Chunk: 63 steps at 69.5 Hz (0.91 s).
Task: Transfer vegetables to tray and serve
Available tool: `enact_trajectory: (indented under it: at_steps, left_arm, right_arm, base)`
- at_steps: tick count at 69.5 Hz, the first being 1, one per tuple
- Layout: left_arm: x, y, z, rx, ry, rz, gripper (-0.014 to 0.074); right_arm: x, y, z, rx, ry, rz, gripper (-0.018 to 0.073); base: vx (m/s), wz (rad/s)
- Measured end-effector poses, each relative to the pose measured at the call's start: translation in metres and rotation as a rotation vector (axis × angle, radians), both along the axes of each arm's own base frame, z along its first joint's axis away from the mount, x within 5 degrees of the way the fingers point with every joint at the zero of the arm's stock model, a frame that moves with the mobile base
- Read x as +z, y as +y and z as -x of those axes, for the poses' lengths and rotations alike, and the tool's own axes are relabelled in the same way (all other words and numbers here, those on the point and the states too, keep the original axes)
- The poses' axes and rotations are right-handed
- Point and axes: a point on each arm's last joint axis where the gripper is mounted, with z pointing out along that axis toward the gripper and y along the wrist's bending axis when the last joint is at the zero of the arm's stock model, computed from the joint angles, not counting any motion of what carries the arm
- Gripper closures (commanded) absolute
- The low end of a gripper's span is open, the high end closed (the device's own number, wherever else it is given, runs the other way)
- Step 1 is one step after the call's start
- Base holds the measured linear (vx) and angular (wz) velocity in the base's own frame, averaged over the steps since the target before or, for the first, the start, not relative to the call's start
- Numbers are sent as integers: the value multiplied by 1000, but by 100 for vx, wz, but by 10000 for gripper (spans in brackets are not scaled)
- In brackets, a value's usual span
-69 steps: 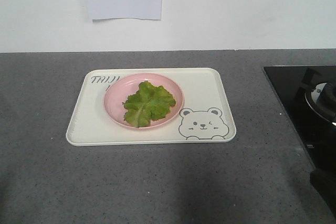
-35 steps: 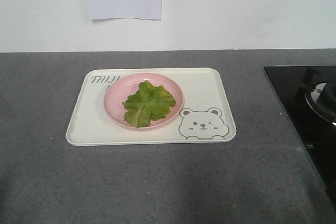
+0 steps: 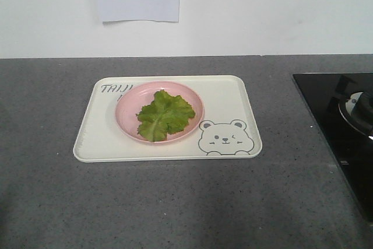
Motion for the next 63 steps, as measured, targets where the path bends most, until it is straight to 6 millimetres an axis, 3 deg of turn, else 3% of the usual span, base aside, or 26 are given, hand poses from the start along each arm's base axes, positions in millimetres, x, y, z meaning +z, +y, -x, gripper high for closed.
enact_trajectory:
  at_steps: [63]
  left_arm:
    - [0, 0, 0, 0, 0, 0, 602]
  right_arm:
    - [1, 0, 0, -1, -7, -2, 562]
  base:
    - [0, 0]
